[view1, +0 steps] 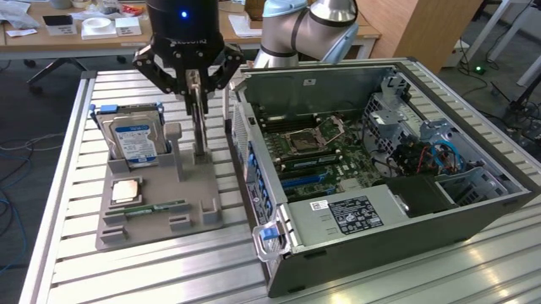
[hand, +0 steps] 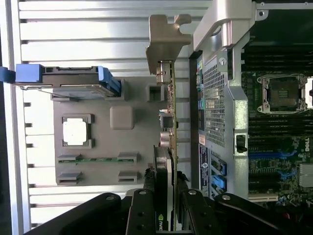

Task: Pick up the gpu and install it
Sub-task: 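Pick up the gpu and move the gpu toward the slot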

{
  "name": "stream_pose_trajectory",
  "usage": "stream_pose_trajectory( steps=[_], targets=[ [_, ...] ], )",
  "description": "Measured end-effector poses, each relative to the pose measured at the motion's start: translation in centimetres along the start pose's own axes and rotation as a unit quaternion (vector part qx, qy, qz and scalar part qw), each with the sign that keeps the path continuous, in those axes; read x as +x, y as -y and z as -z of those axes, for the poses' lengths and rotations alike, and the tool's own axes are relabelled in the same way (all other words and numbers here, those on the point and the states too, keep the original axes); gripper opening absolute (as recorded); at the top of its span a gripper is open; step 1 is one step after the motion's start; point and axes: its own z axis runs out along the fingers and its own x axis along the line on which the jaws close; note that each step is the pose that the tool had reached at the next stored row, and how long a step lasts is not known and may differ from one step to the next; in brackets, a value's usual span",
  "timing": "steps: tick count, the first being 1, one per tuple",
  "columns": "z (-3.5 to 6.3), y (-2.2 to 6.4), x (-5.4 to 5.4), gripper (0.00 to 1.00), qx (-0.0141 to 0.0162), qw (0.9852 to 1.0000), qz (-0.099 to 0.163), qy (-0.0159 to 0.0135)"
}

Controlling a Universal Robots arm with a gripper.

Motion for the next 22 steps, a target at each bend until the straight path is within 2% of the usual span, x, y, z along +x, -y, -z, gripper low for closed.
stream_pose_trajectory(
  steps=[6,16,22],
  targets=[
    [1.71,-0.08,0.0,0.27,-0.0001,1.0000,0.000,0.0000],
    [1.82,-0.08,0.0,0.27,-0.0001,1.0000,0.000,0.0000],
    [2.69,-0.12,-0.1,0.27,-0.0003,1.0000,0.000,0.0000]
  ],
)
